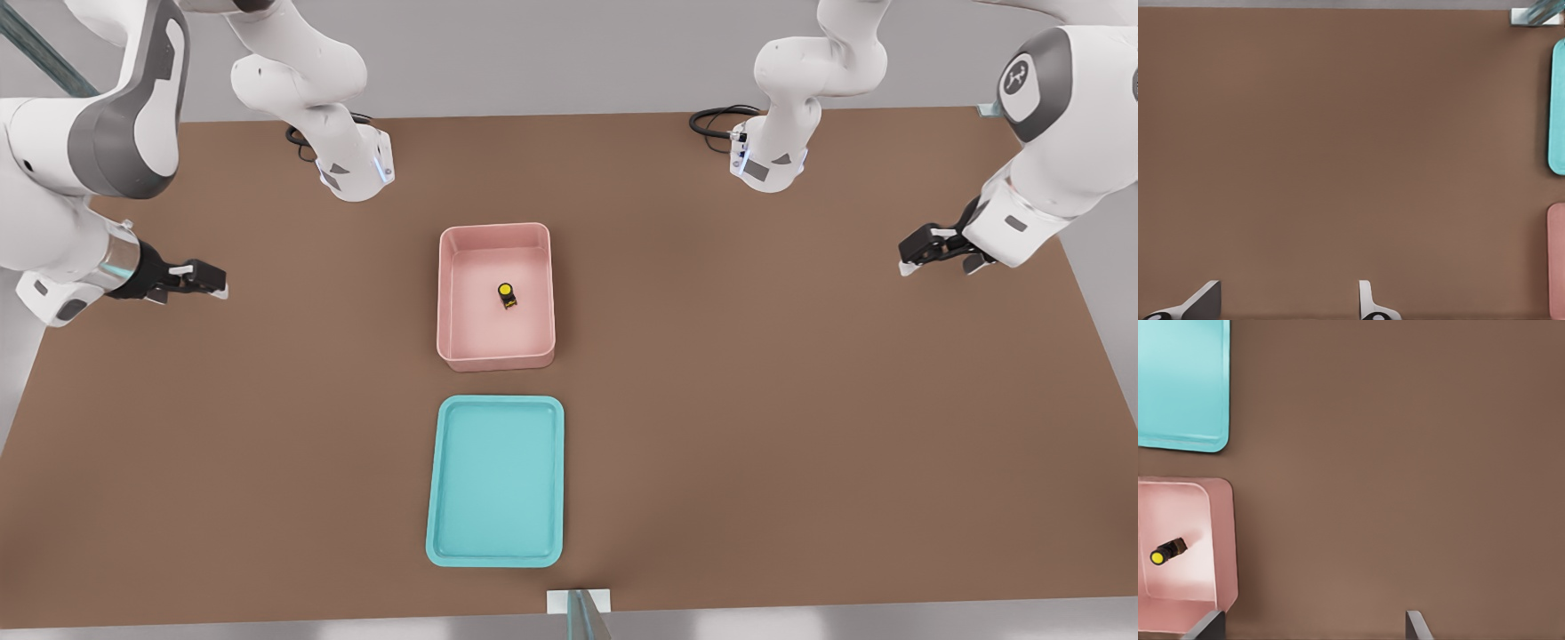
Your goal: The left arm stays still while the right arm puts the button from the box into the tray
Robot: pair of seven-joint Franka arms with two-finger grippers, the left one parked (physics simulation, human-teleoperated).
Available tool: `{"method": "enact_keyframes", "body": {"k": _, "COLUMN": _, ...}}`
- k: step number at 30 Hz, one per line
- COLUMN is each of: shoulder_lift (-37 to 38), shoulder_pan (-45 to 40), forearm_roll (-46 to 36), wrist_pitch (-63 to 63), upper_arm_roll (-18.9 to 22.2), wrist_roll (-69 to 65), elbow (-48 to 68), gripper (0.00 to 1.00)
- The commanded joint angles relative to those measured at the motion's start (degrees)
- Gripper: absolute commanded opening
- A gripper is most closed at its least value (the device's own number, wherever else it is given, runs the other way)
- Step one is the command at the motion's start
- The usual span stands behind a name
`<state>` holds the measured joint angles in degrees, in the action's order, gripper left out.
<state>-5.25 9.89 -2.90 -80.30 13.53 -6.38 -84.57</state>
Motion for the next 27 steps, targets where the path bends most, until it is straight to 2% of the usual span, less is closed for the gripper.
{"method": "enact_keyframes", "body": {"k": 1, "shoulder_lift": 0.1, "shoulder_pan": -1.6, "forearm_roll": 0.1, "wrist_pitch": 0.6, "upper_arm_roll": 0.1, "wrist_roll": -2.6, "elbow": 0.0, "gripper": 1.00}}
{"method": "enact_keyframes", "body": {"k": 2, "shoulder_lift": 0.2, "shoulder_pan": -1.3, "forearm_roll": 0.0, "wrist_pitch": 0.7, "upper_arm_roll": -0.1, "wrist_roll": -2.7, "elbow": 0.3, "gripper": 1.00}}
{"method": "enact_keyframes", "body": {"k": 3, "shoulder_lift": 0.1, "shoulder_pan": 3.0, "forearm_roll": -0.3, "wrist_pitch": 7.5, "upper_arm_roll": -5.3, "wrist_roll": 2.9, "elbow": 4.0, "gripper": 1.00}}
{"method": "enact_keyframes", "body": {"k": 4, "shoulder_lift": 0.1, "shoulder_pan": 9.5, "forearm_roll": -0.8, "wrist_pitch": 11.8, "upper_arm_roll": -16.1, "wrist_roll": 31.0, "elbow": 8.5, "gripper": 1.00}}
{"method": "enact_keyframes", "body": {"k": 5, "shoulder_lift": -1.9, "shoulder_pan": 15.2, "forearm_roll": -1.1, "wrist_pitch": 6.9, "upper_arm_roll": -28.5, "wrist_roll": 49.9, "elbow": 10.6, "gripper": 1.00}}
{"method": "enact_keyframes", "body": {"k": 6, "shoulder_lift": -6.2, "shoulder_pan": 20.3, "forearm_roll": -0.7, "wrist_pitch": 1.0, "upper_arm_roll": -31.9, "wrist_roll": 48.6, "elbow": 12.8, "gripper": 1.00}}
{"method": "enact_keyframes", "body": {"k": 8, "shoulder_lift": -10.0, "shoulder_pan": 30.0, "forearm_roll": 0.8, "wrist_pitch": -5.2, "upper_arm_roll": -32.0, "wrist_roll": 51.6, "elbow": 12.8, "gripper": 1.00}}
{"method": "enact_keyframes", "body": {"k": 9, "shoulder_lift": -11.9, "shoulder_pan": 34.2, "forearm_roll": 1.3, "wrist_pitch": -11.8, "upper_arm_roll": -32.0, "wrist_roll": 60.9, "elbow": 8.7, "gripper": 1.00}}
{"method": "enact_keyframes", "body": {"k": 10, "shoulder_lift": -11.4, "shoulder_pan": 37.2, "forearm_roll": 4.7, "wrist_pitch": -21.7, "upper_arm_roll": -31.9, "wrist_roll": 66.4, "elbow": -1.3, "gripper": 1.00}}
{"method": "enact_keyframes", "body": {"k": 11, "shoulder_lift": -9.2, "shoulder_pan": 37.9, "forearm_roll": 4.7, "wrist_pitch": -35.3, "upper_arm_roll": -31.1, "wrist_roll": 68.7, "elbow": -15.6, "gripper": 1.00}}
{"method": "enact_keyframes", "body": {"k": 13, "shoulder_lift": -9.9, "shoulder_pan": 42.1, "forearm_roll": 4.0, "wrist_pitch": -44.5, "upper_arm_roll": -18.5, "wrist_roll": 69.7, "elbow": -24.3, "gripper": 1.00}}
{"method": "enact_keyframes", "body": {"k": 14, "shoulder_lift": -10.7, "shoulder_pan": 42.2, "forearm_roll": 4.0, "wrist_pitch": -50.7, "upper_arm_roll": -14.8, "wrist_roll": 68.6, "elbow": -28.2, "gripper": 1.00}}
{"method": "enact_keyframes", "body": {"k": 15, "shoulder_lift": -10.7, "shoulder_pan": 42.3, "forearm_roll": 4.0, "wrist_pitch": -50.9, "upper_arm_roll": -12.3, "wrist_roll": 67.0, "elbow": -29.7, "gripper": 1.00}}
{"method": "enact_keyframes", "body": {"k": 17, "shoulder_lift": -10.6, "shoulder_pan": 43.9, "forearm_roll": 3.9, "wrist_pitch": -61.0, "upper_arm_roll": -10.1, "wrist_roll": 66.8, "elbow": -35.9, "gripper": 0.99}}
{"method": "enact_keyframes", "body": {"k": 19, "shoulder_lift": -11.5, "shoulder_pan": 44.4, "forearm_roll": 3.8, "wrist_pitch": -63.8, "upper_arm_roll": -8.4, "wrist_roll": 65.5, "elbow": -37.0, "gripper": 0.99}}
{"method": "enact_keyframes", "body": {"k": 20, "shoulder_lift": -11.8, "shoulder_pan": 44.3, "forearm_roll": 3.9, "wrist_pitch": -69.8, "upper_arm_roll": -7.8, "wrist_roll": 65.4, "elbow": -40.6, "gripper": 0.99}}
{"method": "enact_keyframes", "body": {"k": 23, "shoulder_lift": -11.8, "shoulder_pan": 44.8, "forearm_roll": 3.9, "wrist_pitch": -79.7, "upper_arm_roll": -7.8, "wrist_roll": 64.8, "elbow": -46.9, "gripper": 0.99}}
{"method": "enact_keyframes", "body": {"k": 27, "shoulder_lift": -13.2, "shoulder_pan": 45.0, "forearm_roll": 3.9, "wrist_pitch": -82.4, "upper_arm_roll": -7.8, "wrist_roll": 62.5, "elbow": -47.7, "gripper": 0.99}}
